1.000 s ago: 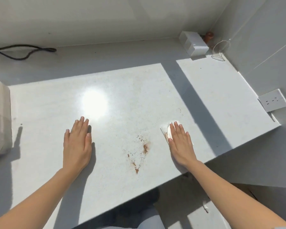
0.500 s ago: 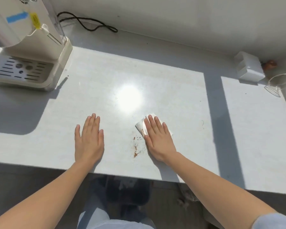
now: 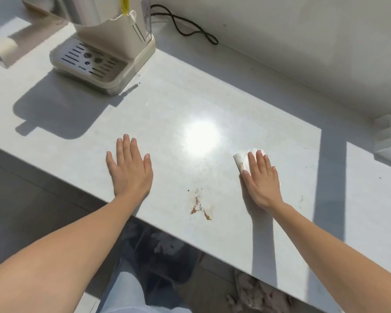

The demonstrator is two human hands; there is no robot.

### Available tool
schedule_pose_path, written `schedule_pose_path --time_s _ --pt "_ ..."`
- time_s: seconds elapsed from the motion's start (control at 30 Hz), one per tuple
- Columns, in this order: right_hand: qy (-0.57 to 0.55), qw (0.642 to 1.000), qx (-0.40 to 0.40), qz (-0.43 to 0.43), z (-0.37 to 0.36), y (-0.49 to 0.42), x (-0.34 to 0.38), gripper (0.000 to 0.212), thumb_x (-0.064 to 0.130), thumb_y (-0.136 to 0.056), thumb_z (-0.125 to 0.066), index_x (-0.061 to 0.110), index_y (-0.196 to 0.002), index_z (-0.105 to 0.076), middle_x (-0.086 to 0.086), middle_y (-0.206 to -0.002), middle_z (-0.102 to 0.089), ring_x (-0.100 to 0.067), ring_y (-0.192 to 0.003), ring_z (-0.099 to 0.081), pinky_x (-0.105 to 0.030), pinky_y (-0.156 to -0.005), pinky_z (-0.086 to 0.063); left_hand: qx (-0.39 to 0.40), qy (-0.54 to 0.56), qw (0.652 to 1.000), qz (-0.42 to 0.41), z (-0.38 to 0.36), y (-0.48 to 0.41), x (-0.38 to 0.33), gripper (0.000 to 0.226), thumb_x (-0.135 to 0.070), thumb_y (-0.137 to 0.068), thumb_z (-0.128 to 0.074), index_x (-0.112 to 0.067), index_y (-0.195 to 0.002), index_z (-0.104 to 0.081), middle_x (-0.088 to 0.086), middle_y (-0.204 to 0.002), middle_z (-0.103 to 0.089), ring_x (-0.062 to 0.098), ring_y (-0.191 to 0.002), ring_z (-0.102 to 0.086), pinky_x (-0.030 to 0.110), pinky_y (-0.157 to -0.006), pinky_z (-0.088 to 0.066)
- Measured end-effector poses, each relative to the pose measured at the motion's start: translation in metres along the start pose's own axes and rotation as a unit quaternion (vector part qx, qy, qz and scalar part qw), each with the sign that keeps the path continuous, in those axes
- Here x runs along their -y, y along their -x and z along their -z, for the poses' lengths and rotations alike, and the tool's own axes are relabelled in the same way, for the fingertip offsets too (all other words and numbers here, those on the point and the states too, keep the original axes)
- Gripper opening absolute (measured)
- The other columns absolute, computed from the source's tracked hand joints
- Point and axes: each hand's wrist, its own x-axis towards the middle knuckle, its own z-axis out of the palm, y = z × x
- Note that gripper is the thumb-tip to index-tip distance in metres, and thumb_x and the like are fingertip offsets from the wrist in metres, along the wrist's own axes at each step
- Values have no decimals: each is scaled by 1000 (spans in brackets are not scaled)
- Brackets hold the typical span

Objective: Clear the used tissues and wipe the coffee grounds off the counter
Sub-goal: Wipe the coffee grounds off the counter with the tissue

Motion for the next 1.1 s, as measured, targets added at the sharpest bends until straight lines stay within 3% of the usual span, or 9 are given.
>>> schedule_pose_path --time_s 0.17,0.33,0.47,0.6,0.73,0.87,0.97,1.03,1.1 --pt "18 999 -31 -38 6 -55 11 61 48 -99 -20 24 -153 -4 -4 -162 4 -23 -148 7 -45 -119 0 5 -17 1000 -2 0 -1 -2 62 -40 -96 -9 -9 -150 -11 6 -161 -5 21 -148 -1 49 -116 -4" --pt "46 998 -26 35 8 -85 35 57 40 -101 -20 22 -153 -4 -5 -162 4 -25 -148 7 -45 -118 -1 10 -1 1000 -11 -1 -3 0 63 -42 -95 -8 -11 -150 -9 4 -161 -2 20 -148 2 48 -117 0" --pt "55 987 35 150 2 -76 71 56 47 -101 -14 30 -152 2 3 -161 13 -17 -147 17 -40 -119 6 10 15 1000 -13 -1 -4 0 63 -42 -94 -8 -13 -150 -9 3 -161 -2 19 -148 4 48 -117 1" --pt "88 942 86 311 -17 -41 109 53 45 -102 -12 36 -151 5 10 -159 17 -12 -145 22 -37 -119 11 5 43 999 -13 1 -5 1 63 -43 -94 -7 -15 -150 -13 0 -161 -4 17 -148 2 46 -117 2" --pt "96 908 120 390 -31 9 116 52 42 -102 -16 38 -151 2 12 -160 13 -10 -145 22 -30 -115 18 -11 66 998 -17 2 -6 2 60 -41 -95 -8 -16 -150 -18 0 -160 -11 17 -148 -3 44 -118 0" --pt "73 905 162 386 -31 35 110 51 37 -103 -19 40 -151 0 14 -159 14 -8 -144 22 -32 -117 16 2 78 997 -17 3 -1 3 56 -36 -98 -14 -17 -151 -15 -2 -160 -9 15 -148 -2 40 -119 -2" --pt "44 908 179 376 -20 31 112 63 22 -94 -24 42 -150 -6 17 -159 9 -5 -145 17 -32 -118 9 7 111 992 -54 15 -9 16 48 -28 -99 -29 -17 -146 -32 -2 -157 -26 17 -145 -20 37 -117 -14" --pt "0 928 160 335 -15 22 111 68 13 -90 -28 40 -150 -11 17 -159 5 -3 -145 14 -35 -120 3 -6 112 990 -87 24 -22 41 43 -21 -96 -39 -17 -139 -43 -1 -153 -34 20 -138 -33 35 -112 -19" --pt "-47 956 117 265 -10 2 110 54 18 -99 -28 34 -150 -18 14 -160 -1 -6 -147 9 -41 -120 -3 -21 77 995 -58 28 -33 71 45 -22 -96 -40 -17 -140 -40 2 -155 -30 22 -139 -30 38 -113 -17"
